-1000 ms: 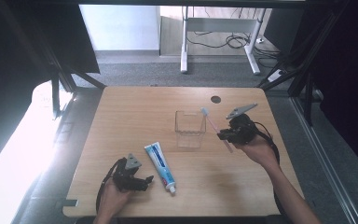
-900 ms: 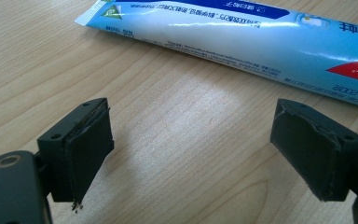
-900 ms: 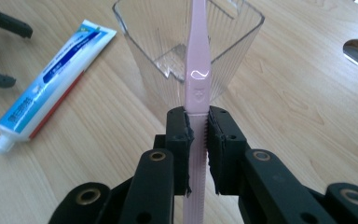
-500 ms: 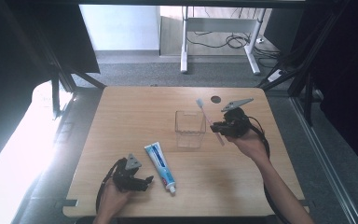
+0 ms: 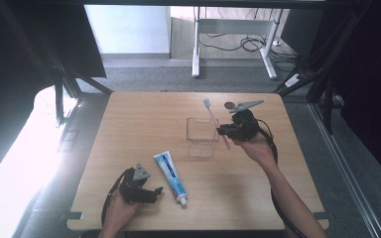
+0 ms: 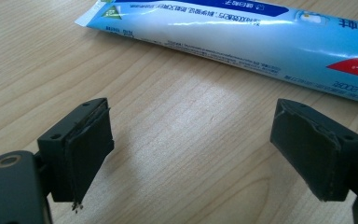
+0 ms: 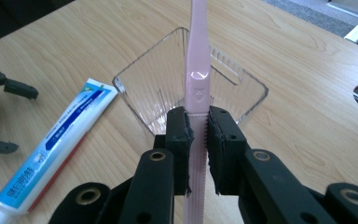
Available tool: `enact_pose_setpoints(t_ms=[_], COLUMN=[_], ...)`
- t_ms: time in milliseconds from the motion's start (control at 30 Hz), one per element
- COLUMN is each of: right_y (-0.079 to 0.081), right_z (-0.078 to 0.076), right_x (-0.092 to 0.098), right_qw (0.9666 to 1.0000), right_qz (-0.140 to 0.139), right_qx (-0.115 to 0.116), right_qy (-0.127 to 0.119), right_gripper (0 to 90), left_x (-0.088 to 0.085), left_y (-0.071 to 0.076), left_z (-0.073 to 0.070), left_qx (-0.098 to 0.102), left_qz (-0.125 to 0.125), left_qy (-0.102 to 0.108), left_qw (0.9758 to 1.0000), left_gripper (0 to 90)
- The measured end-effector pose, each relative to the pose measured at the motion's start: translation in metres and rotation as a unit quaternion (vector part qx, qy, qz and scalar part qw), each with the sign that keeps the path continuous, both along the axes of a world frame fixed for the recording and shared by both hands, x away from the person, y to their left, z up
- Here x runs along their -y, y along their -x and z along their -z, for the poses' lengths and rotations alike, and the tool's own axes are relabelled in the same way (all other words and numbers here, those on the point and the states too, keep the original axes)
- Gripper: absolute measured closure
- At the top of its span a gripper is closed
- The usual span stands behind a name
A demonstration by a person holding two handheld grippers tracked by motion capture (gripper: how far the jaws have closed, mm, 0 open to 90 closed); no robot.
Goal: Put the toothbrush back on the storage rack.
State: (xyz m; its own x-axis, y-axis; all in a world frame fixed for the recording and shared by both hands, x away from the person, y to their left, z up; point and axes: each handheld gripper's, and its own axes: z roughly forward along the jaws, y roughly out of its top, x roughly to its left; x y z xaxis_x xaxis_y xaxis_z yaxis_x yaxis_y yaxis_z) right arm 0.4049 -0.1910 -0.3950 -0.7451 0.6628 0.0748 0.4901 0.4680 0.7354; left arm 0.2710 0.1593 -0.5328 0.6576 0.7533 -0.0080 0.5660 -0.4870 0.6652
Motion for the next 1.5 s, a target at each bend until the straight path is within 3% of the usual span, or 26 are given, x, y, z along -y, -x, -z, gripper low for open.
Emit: enact_pose_setpoints(t_ms=[367, 800, 1200, 1500], right_y=[-0.006, -0.013, -0.022, -0.03], right_z=[-0.007, -0.009, 0.006, 0.022], right_x=[-0.012, -0.032, -0.045, -0.048], right_qw=[0.9998, 0.9994, 0.999, 0.9994], right_qz=[0.0, 0.0, 0.009, 0.013], right_qx=[0.01, 0.028, 0.037, 0.026], right_qy=[-0.019, -0.022, -0.024, -0.019], right_gripper=[79.8, 79.8, 79.8, 79.8], left_x=[0.0, 0.0, 0.0, 0.0], left_y=[0.0, 0.0, 0.001, 0.001], left_z=[-0.001, -0.002, -0.002, -0.002], left_qx=[0.002, 0.002, 0.003, 0.0], left_qz=[0.002, 0.008, 0.01, 0.01], left_qy=[-0.001, -0.005, -0.002, -0.002], left_qw=[1.0, 1.0, 0.9999, 0.9999], left_gripper=[13.0, 13.0, 13.0, 13.0])
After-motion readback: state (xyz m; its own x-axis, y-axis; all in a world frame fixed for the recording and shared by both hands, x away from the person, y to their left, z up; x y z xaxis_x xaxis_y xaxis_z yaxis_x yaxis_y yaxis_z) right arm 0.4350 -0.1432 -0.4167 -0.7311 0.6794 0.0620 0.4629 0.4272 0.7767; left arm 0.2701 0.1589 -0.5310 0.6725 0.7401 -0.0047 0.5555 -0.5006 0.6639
